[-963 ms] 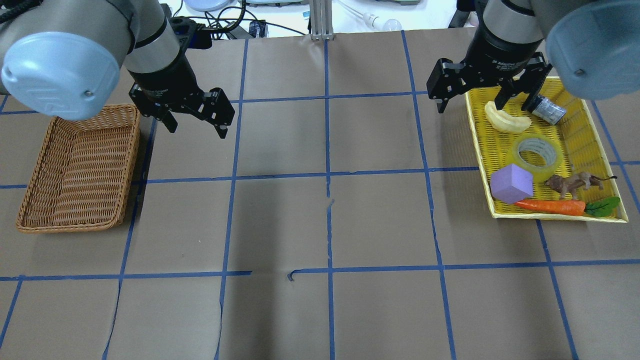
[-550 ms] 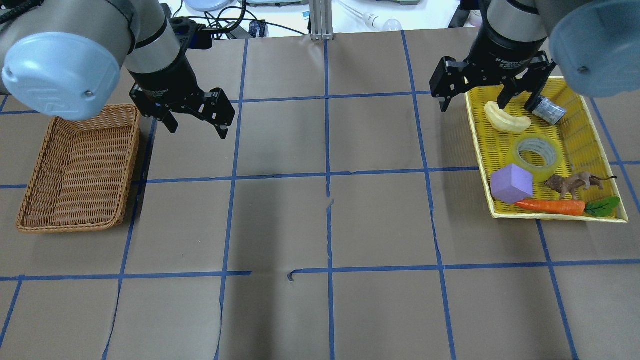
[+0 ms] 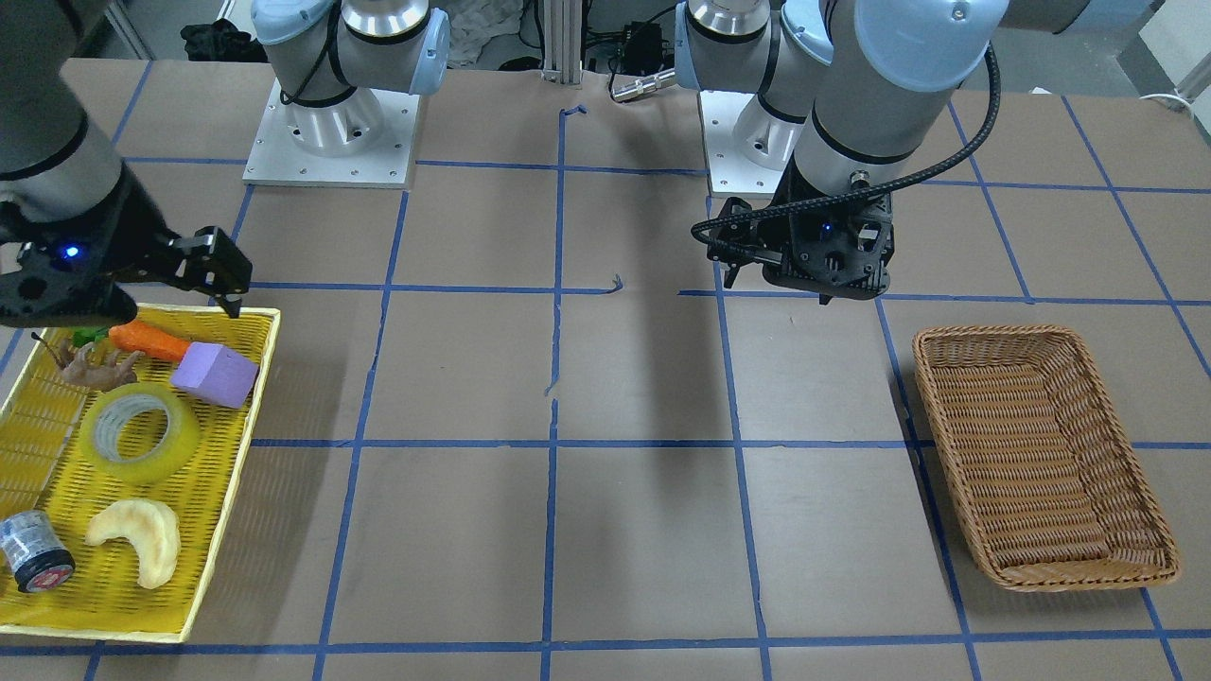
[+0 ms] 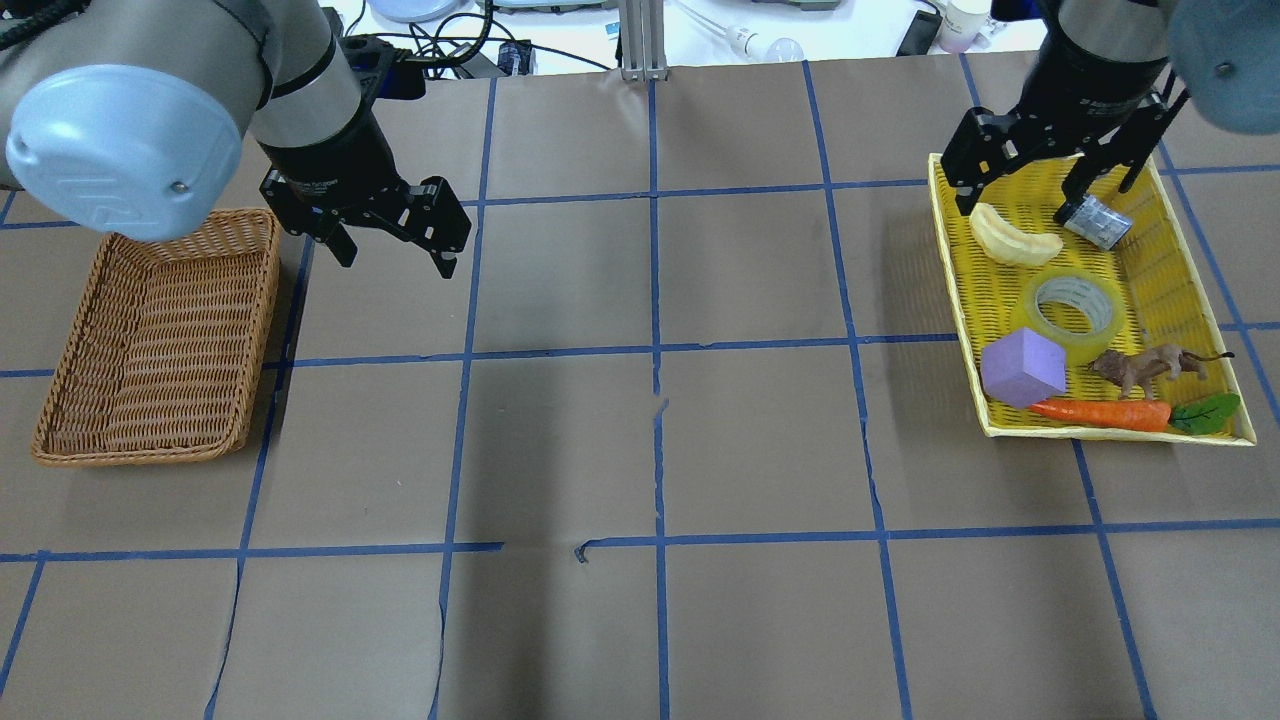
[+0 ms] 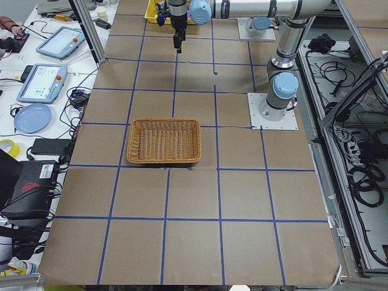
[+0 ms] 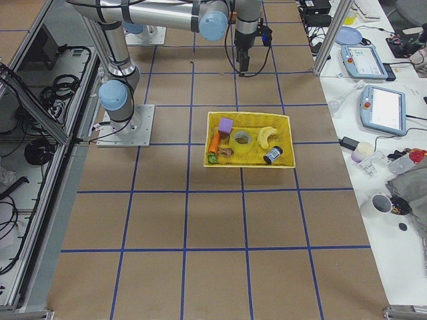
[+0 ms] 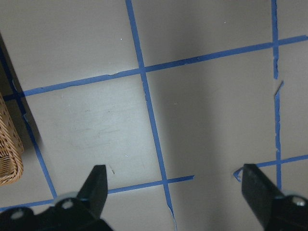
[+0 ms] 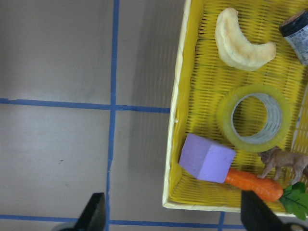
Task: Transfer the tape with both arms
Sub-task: 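Move the right gripper over the clear tape roll in the yellow tray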
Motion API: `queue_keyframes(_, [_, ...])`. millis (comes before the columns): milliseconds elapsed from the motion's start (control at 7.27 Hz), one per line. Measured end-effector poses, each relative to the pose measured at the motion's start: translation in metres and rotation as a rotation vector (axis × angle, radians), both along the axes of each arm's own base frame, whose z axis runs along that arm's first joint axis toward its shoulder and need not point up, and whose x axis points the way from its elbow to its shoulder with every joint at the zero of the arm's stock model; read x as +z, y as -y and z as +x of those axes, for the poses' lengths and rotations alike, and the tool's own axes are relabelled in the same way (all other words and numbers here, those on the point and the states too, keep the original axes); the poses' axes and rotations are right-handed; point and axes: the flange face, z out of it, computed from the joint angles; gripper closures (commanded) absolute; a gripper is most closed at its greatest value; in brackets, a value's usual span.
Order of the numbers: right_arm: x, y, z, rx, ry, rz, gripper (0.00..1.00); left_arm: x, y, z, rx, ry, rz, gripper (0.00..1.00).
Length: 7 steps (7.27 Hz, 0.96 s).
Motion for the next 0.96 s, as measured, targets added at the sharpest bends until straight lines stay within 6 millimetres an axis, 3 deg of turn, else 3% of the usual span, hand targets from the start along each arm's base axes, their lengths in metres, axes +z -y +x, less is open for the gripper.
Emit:
queue_keyframes(275, [-0.054, 0.030, -0.085, 0.055, 0.016, 0.043, 0.00, -0.002, -0.001, 0.000, 0.000, -0.001, 0.004, 0.00])
queue_keyframes(688, [-0.135, 0.045, -0.155, 0.097, 0.032, 0.059, 0.01, -0.008, -0.002, 0.000, 0.000, -0.002, 0.013, 0.00])
queue_keyframes(963, [-0.186, 0.041, -0.177, 0.098, 0.045, 0.065, 0.16, -0.013, -0.003, 0.000, -0.001, -0.001, 0.021, 0.00])
